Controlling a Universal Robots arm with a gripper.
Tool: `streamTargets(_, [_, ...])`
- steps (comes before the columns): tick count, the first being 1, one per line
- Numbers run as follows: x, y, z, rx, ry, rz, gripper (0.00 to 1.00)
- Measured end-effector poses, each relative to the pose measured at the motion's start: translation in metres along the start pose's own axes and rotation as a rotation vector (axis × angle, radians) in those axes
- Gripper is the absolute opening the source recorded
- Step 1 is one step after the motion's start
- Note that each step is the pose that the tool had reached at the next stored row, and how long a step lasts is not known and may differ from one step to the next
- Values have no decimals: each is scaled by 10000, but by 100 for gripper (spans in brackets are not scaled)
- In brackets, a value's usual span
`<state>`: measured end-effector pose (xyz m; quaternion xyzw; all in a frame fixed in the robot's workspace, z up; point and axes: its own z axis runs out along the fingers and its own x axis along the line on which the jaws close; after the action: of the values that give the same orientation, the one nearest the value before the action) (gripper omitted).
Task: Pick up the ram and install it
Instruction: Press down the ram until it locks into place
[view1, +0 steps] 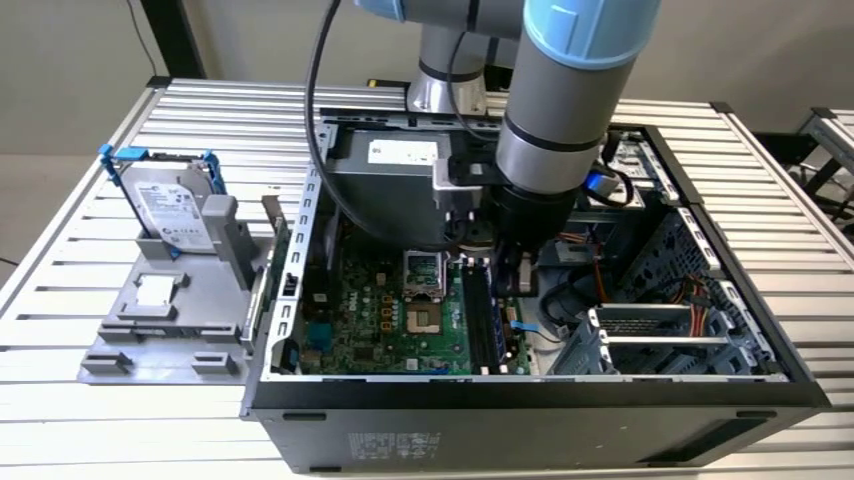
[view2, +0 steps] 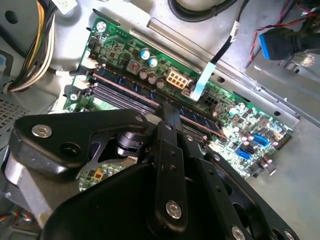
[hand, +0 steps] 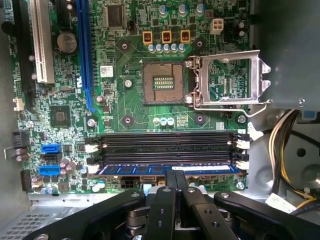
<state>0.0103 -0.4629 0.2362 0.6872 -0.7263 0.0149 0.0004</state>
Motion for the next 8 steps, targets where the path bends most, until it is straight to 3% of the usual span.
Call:
streamTargets(5, [-25,2,34,0,-2,0,0])
streamTargets(8, [-28,3,85,0,0,0,0])
